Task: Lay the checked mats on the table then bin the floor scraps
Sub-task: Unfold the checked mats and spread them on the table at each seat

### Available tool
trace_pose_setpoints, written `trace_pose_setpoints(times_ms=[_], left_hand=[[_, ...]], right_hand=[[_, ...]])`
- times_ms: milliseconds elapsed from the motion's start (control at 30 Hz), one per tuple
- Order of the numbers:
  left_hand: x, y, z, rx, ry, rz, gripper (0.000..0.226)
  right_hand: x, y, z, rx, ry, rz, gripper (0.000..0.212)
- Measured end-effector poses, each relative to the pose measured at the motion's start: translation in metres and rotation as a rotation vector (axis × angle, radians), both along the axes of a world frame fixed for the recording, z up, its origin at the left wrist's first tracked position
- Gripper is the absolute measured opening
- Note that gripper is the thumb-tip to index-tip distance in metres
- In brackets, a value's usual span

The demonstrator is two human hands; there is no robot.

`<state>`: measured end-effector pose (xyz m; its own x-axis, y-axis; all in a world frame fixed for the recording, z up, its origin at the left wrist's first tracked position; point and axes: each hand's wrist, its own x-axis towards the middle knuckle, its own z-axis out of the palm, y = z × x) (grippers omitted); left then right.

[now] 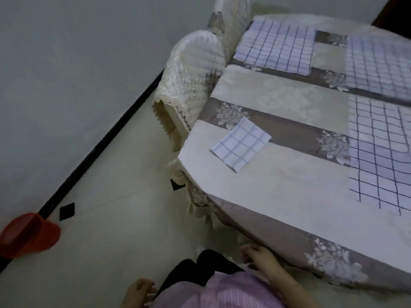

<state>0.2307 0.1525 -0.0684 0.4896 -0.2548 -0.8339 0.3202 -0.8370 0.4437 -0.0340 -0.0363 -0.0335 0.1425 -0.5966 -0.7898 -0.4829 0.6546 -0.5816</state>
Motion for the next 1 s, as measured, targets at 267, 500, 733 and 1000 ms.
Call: trace_pose_setpoints(times_ms=[267,500,733,1000], left_hand=[[0.064,-0.124,0.041,-0.129,-0.093,-0.423,0.016],[0.078,-0.268,0.112,-0.681,-0.593,-1.059,0.024],[0.084,-0.324,0.082,-0.608,-0.912,-1.683,0.050],[0.089,-0.324,0.074,-0.597,-0.909,-1.740,0.067]], right_hand=[[0.032,0.010,0.034,-0.151,0.029,-0.120,0.027],[0.076,-0.051,0.082,-0.414,0.029,-0.183,0.013],[0.097,-0.155,0.089,-0.521,0.209,-0.371,0.036],[0.119,-0.190,0.074,-0.451,0.344,-0.460,0.043]])
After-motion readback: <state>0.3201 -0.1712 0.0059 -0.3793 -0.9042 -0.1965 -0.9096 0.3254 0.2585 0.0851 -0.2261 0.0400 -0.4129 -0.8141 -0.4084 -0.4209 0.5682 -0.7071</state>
